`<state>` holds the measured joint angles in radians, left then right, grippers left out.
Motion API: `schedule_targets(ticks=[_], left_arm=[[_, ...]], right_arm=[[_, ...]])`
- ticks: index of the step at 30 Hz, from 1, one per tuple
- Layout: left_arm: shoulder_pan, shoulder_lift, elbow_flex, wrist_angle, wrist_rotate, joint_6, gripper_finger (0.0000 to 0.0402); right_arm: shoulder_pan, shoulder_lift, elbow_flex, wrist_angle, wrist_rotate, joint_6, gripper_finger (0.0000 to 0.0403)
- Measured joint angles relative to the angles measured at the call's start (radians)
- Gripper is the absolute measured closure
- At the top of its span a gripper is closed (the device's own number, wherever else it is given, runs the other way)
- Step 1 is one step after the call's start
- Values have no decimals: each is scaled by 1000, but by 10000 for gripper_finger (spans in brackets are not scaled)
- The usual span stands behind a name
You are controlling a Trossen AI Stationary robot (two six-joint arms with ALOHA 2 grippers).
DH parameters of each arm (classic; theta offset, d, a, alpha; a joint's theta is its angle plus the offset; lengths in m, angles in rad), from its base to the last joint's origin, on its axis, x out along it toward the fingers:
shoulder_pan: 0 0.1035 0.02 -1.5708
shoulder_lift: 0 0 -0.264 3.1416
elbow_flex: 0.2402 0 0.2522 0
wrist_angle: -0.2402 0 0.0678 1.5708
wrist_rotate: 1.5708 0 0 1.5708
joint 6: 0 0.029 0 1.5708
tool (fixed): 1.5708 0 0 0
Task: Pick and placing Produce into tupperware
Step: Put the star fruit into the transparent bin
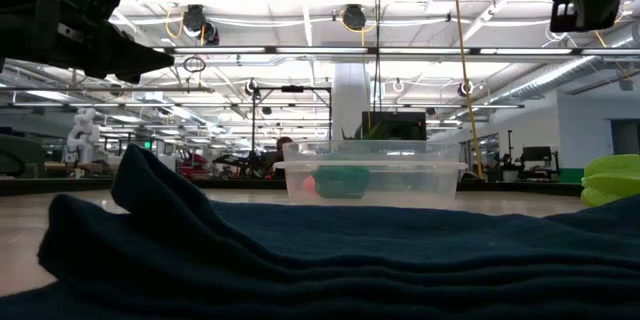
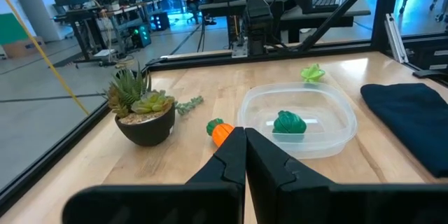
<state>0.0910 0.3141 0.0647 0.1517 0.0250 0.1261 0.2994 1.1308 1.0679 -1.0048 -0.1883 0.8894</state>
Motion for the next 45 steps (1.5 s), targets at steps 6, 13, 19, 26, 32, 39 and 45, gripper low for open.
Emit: schedule_targets(ticks=[6,13,19,26,32,39,45], left_arm=[[0,0,0,0,0,0,396],[0,0,0,0,0,-14,396],[0,0,0,0,0,-23,396],[0,0,0,0,0,-23,396],[0,0,0,0,0,-24,396],[0,0,0,0,1,-27,396],[0,0,0,-2,1,-27,396]], right_arm=[[7,33,0,25,0,0,393],[18,58,0,46,0,-34,319],[30,67,-42,79,-53,-30,220],[37,68,-125,80,-53,-4,119],[37,68,-199,160,-51,-7,72],[37,96,-246,229,-44,-45,62],[37,154,-259,249,-22,-86,62]])
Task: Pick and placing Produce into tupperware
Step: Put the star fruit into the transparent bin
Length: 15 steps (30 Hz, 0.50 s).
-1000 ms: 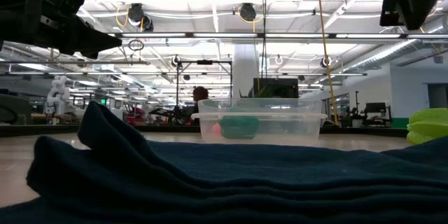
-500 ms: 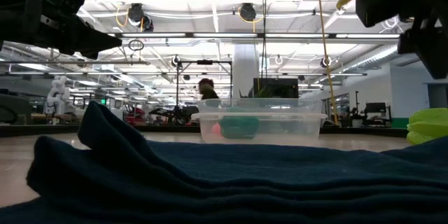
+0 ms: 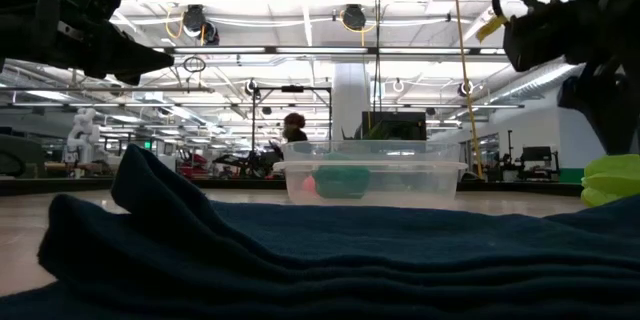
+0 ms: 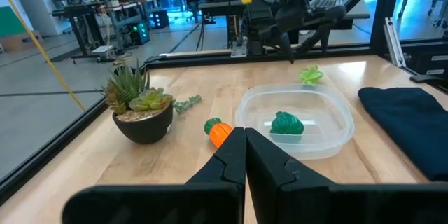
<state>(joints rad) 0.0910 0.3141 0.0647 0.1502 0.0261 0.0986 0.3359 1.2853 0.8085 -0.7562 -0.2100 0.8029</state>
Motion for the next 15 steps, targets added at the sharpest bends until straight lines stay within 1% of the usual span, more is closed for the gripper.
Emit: schedule_targets(ticks=[6,10,15], left_arm=[[0,0,0,-2,0,-3,396],[0,0,0,-4,0,-3,396],[0,0,0,-6,0,-3,396]], right_arm=[[0,49,0,49,3,-36,62],[0,82,0,50,27,-57,62],[0,122,0,50,33,-64,62]])
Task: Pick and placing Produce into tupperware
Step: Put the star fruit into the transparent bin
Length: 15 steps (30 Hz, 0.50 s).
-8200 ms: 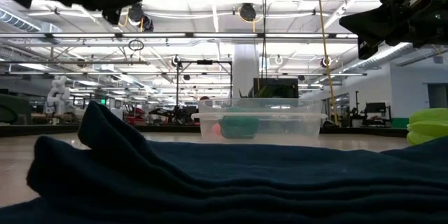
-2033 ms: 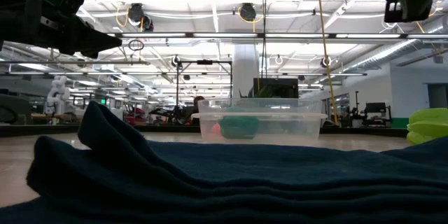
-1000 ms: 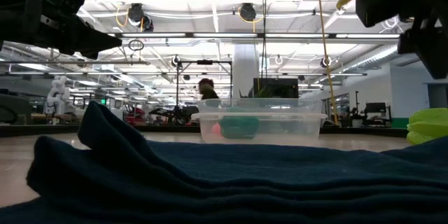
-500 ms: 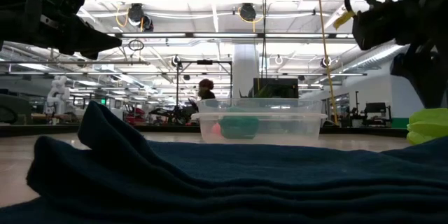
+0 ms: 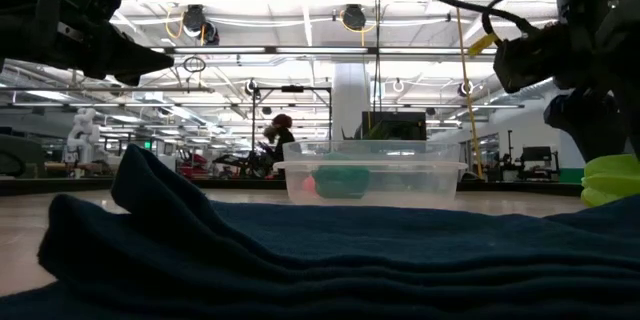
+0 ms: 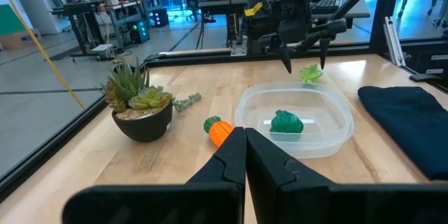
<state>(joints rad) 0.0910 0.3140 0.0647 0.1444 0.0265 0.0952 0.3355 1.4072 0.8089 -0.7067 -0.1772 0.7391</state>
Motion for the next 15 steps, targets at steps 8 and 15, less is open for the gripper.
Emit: schedule_targets(ticks=[8,15], left_arm=[[0,0,0,0,0,0,396],[0,0,0,-6,0,0,396]], right_arm=[[0,75,0,0,14,-22,62],[0,116,0,9,18,-33,62]])
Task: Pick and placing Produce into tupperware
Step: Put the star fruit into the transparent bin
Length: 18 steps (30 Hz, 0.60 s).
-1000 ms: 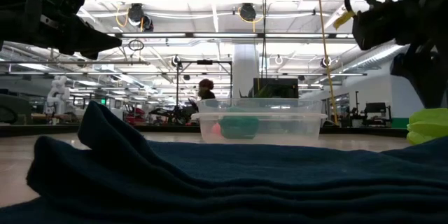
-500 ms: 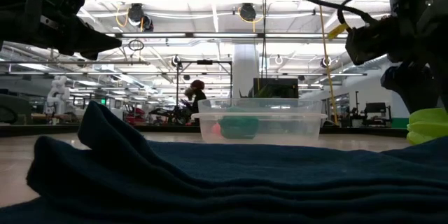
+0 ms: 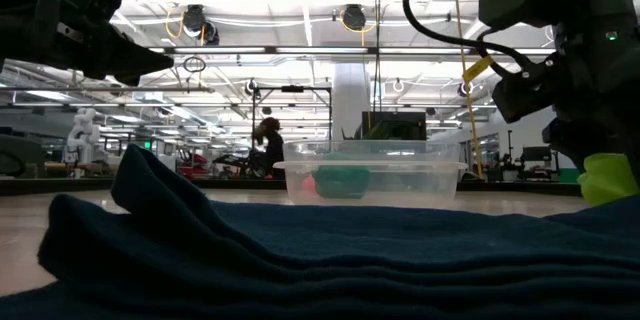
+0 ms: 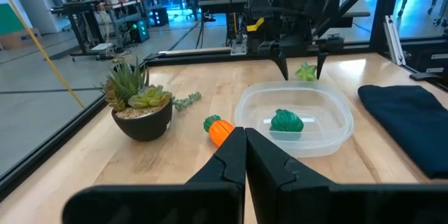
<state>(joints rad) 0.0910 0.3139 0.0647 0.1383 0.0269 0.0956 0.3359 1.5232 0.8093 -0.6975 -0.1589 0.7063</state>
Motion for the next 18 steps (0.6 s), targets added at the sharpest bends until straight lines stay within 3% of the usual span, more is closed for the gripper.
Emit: schedule_targets(ticks=[7,16,18], left_arm=[[0,0,0,-9,0,0,396],[0,0,0,-9,0,0,396],[0,0,0,-9,0,0,396]], right_arm=[[0,6,0,12,2,-11,79],[-1,6,0,8,6,-12,182],[-1,3,0,5,4,-16,186]])
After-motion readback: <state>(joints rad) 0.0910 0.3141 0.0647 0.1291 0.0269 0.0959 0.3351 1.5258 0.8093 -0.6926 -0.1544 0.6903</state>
